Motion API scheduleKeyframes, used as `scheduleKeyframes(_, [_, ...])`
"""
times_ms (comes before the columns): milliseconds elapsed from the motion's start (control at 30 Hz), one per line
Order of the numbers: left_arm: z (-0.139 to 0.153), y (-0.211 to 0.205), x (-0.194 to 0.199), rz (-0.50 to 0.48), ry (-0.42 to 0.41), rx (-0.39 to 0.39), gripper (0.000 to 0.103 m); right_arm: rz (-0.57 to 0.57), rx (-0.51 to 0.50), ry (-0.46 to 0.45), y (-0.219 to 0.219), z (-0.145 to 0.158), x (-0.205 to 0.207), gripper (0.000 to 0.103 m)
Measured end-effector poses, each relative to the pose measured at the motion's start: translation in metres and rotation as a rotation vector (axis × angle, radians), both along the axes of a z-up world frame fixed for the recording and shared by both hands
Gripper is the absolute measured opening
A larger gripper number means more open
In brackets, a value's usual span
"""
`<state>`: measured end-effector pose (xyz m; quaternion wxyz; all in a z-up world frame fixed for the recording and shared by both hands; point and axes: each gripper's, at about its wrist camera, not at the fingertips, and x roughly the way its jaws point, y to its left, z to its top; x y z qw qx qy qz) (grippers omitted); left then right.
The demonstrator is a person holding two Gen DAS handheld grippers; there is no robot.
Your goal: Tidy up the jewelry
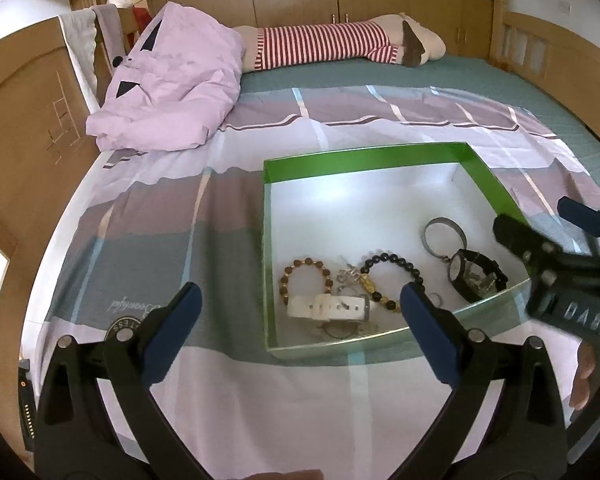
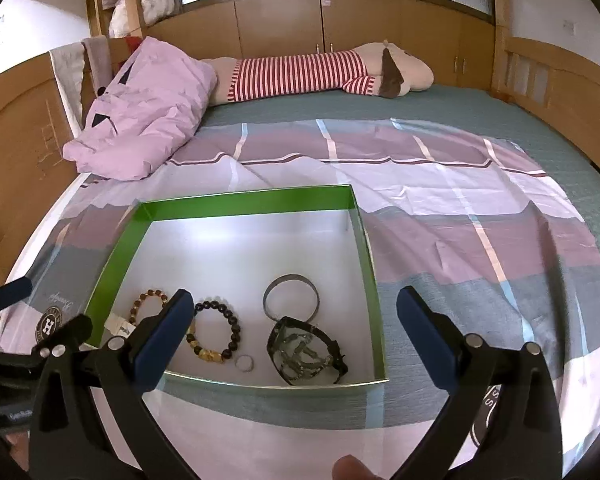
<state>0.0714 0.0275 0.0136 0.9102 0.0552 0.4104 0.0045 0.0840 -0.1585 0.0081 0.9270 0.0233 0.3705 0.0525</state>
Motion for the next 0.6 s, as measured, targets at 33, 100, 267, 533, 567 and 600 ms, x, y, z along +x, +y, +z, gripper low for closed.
scheduleKeyframes(33, [0.001,0.003,0.001,0.007,0.0,-0.008,0.1,0.004,-0.011,-0.001,0.004,0.001,0.0,0.102])
scheduleKeyframes(100, [0.002,0.008,0.002,0.016,0.002,-0.031,0.1,0.013,-0.052,-0.01,0.015,0.003,-0.002,0.102])
scheduleKeyframes(267, [0.001,0.014,0.003,0.021,0.012,-0.033,0.101,0.009,-0.082,-0.018,0.024,0.004,-0.003,0.102])
scheduleKeyframes(533, [0.0,0.018,0.005,0.032,0.019,-0.047,0.101,0.009,-0.108,-0.018,0.031,0.004,-0.002,0.102])
scheduleKeyframes(567, [0.0,0.018,0.005,0.032,0.019,-0.046,0.101,0.011,-0.112,-0.019,0.032,0.004,-0.002,0.102])
scheduleKeyframes(600, [0.0,0.017,0.005,0.033,0.021,-0.043,0.101,0.012,-0.116,-0.021,0.032,0.003,-0.002,0.102])
